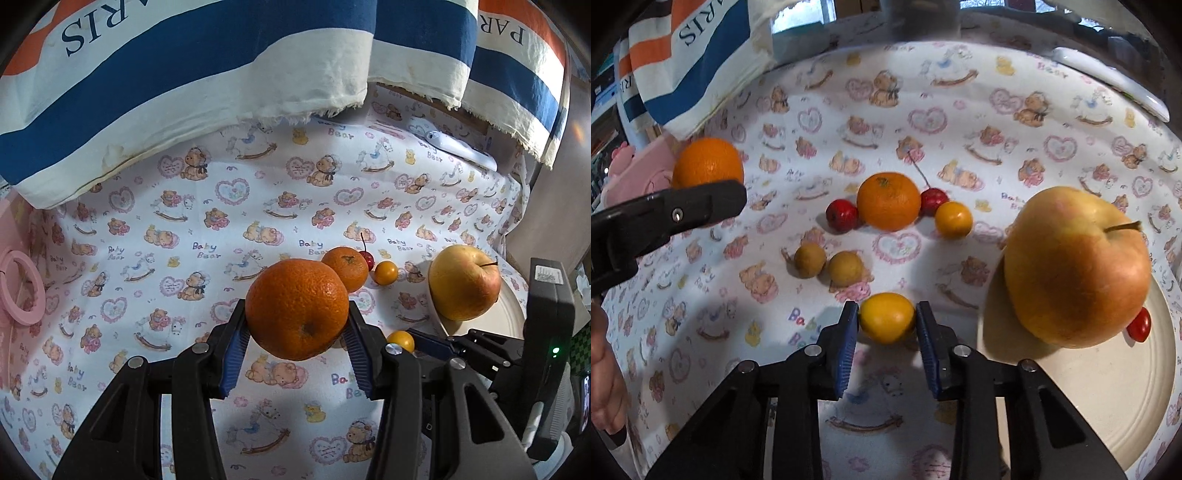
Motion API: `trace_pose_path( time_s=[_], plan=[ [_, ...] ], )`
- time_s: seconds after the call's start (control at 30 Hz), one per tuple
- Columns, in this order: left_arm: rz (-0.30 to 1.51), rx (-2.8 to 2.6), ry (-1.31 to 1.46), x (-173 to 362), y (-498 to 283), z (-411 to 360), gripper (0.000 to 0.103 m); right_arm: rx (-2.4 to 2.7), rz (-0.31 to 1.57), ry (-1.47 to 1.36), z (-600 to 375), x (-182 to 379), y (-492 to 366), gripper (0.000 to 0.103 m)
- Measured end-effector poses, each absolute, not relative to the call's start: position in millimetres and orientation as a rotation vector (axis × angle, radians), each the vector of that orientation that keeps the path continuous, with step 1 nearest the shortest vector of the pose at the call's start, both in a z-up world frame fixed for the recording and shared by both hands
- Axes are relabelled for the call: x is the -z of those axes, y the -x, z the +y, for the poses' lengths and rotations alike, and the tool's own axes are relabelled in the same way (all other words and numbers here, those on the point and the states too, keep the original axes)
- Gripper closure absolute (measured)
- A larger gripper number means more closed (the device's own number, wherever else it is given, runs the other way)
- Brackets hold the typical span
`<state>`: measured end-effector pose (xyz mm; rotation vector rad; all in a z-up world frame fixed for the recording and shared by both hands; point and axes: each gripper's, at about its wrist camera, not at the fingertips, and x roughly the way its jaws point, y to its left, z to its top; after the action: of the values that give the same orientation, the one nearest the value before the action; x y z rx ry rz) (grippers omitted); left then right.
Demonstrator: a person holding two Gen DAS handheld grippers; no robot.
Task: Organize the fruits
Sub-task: 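Grasp a small yellow-orange fruit with the right gripper while the left lifts the orange, then lower the small yellow-orange fruit onto the plate and open the right gripper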
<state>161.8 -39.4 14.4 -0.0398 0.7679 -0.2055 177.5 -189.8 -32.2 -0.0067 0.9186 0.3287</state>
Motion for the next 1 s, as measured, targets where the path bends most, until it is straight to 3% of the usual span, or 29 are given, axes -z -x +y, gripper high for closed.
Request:
trace_pose_path(
  time_s=[0.27, 0.67, 0.87, 1.0],
  plan=[
    [0.752, 0.222, 0.036, -16.3, -159.2, -41.5, 0.055, -0.329, 0.845, 0.006, -196.0, 14.7, -162.7, 0.072],
    [0.698, 0.295, 0.02, -25.0, -147.7, -52.0, 0.055, -0.2, 0.645, -0.1, -268.4, -60.2, -117.7, 0.072],
    [0.693, 0.335, -0.021, -21.0, -143.8, -66.5, 0.055, -0.092, 0.647, -0.146, -312.2, -43.6, -106.1, 0.072],
    [0.755, 0.403, -0.005, -10.3, -144.1, -78.2, 0.055, 0.024, 0.792, -0.177, -334.9, -19.8, -123.7, 0.072]
  ],
)
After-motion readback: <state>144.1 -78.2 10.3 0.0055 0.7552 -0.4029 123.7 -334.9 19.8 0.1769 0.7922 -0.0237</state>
